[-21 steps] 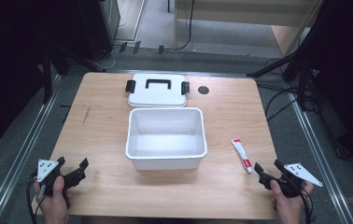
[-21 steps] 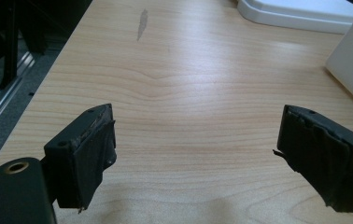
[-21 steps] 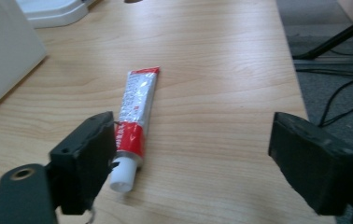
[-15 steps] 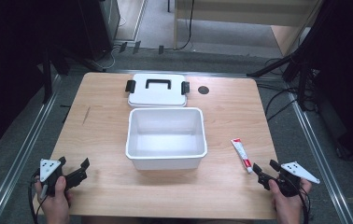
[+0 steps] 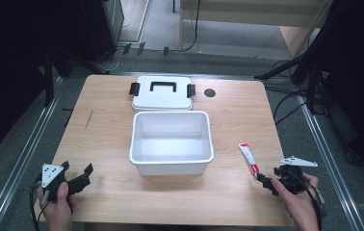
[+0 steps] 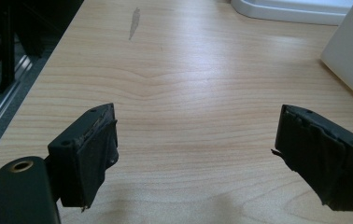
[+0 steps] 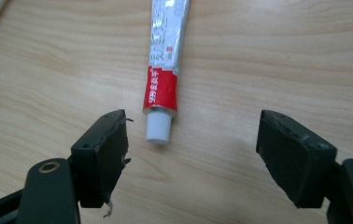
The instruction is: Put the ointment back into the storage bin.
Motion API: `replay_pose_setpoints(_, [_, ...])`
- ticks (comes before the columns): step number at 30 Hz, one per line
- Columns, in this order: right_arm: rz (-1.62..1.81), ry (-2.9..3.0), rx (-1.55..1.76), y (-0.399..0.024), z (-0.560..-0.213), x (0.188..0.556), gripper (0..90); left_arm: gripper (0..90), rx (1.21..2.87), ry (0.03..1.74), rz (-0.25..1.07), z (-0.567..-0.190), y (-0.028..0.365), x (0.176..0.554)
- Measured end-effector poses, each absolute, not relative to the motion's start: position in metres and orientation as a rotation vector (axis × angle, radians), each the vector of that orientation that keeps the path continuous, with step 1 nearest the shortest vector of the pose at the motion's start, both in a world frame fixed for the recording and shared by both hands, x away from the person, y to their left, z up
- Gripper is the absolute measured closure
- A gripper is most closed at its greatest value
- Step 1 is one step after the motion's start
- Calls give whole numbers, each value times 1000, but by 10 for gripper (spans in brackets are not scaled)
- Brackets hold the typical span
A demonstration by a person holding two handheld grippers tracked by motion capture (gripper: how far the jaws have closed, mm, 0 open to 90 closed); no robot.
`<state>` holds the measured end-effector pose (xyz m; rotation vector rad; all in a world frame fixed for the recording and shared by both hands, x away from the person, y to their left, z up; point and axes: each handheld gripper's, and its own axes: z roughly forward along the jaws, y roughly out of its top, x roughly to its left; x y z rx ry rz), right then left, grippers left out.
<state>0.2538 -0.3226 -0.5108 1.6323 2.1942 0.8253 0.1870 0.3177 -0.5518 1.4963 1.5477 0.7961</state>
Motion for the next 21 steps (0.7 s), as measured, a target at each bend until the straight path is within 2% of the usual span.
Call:
replay_pose_setpoints(3, [667, 2298, 1649, -316, -505, 264, 211, 135, 1492, 1548, 792, -552, 318, 187])
replay_pose_setpoints(13, [272, 2477, 1672, -286, -495, 292, 235, 135, 1493, 1550, 789, -552, 318, 187])
replay_pose_setpoints(21, [116, 2545, 1716, -279, -490, 318, 441, 135, 1492, 1551, 784, -552, 319, 188])
